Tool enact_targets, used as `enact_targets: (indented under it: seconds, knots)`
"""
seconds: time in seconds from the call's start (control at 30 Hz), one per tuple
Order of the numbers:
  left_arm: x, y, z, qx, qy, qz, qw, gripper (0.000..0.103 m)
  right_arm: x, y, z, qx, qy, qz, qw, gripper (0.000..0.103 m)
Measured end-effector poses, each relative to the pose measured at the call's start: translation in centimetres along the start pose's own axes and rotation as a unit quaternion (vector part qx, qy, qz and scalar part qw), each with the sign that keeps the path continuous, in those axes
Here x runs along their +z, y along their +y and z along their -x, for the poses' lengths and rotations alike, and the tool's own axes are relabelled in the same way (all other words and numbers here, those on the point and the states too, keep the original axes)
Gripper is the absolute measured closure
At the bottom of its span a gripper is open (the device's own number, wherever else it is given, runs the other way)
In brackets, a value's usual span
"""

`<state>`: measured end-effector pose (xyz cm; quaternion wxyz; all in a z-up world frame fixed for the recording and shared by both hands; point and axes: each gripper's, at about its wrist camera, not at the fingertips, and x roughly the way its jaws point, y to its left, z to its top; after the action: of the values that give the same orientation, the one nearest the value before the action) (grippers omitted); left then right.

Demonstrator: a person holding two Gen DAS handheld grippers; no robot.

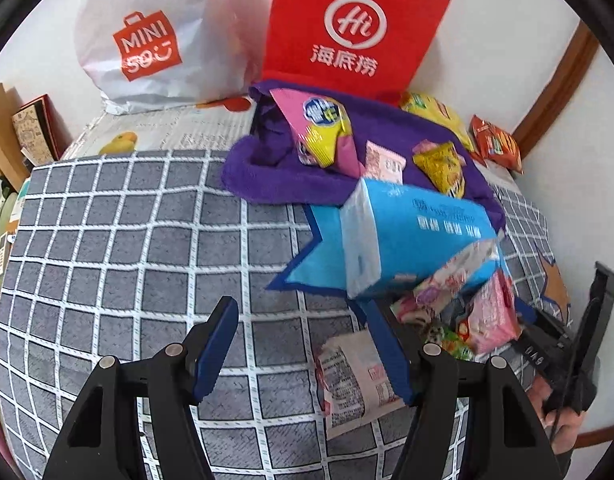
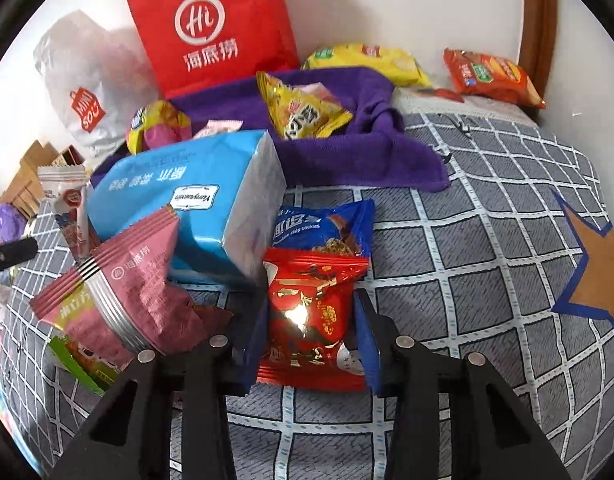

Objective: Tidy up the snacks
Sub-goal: 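Grasp the red snack packet with the right tool while the left tool grasps a white packet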

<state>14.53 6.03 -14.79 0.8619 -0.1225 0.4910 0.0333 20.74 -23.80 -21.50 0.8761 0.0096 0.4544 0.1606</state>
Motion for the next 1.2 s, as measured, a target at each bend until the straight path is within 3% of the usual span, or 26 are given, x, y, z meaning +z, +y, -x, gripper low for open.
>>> enact_targets:
  seconds: [0.33, 0.5, 0.7, 0.73, 0.8, 0.9, 1.2]
  knots:
    - [-2.9, -1.8, -2.5, -0.047, 0.055, 0.000, 0.9974, 0.038, -3.0, -1.2, 3.9, -0.002, -0.012, -0.008, 1.000, 0.063]
    - [-3.8, -3.1, -4.0, -0.029, 0.071, -0.001, 0.9970, 0.033, -4.4, -1.2, 3.8, -0.007, -0.015, -0.003, 1.000, 0.063]
    - [-4.6, -4.6, -4.1, 0.002, 0.046, -0.038, 0.9982, 0.031, -4.8, -1.2, 3.2, -0.010, -0.025, 0.001, 1.000, 0.063]
    - [-4.7, -4.7, -4.1, 0.005, 0.041, -0.043, 0.9982, 0.033, -4.8, -1.1, 3.1, -0.012, -0.024, 0.004, 1.000, 0.063]
    - [-4.8, -4.5, -3.8, 0.014, 0.034, -0.055, 0.9978, 0.051, -4.7, -1.1, 3.0, -0.011, -0.025, 0.002, 1.000, 0.062]
    - [-4.7, -3.4, -3.1, 0.010, 0.029, -0.056, 0.9979, 0.054, -4.7, -1.3, 3.0, -0.009, -0.024, -0.002, 1.000, 0.062]
    - [-6.2, -2.2, -2.8, 0.033, -0.035, -0.070, 0.9964, 0.050, -4.6, -1.3, 2.9, -0.009, -0.023, -0.005, 1.000, 0.062]
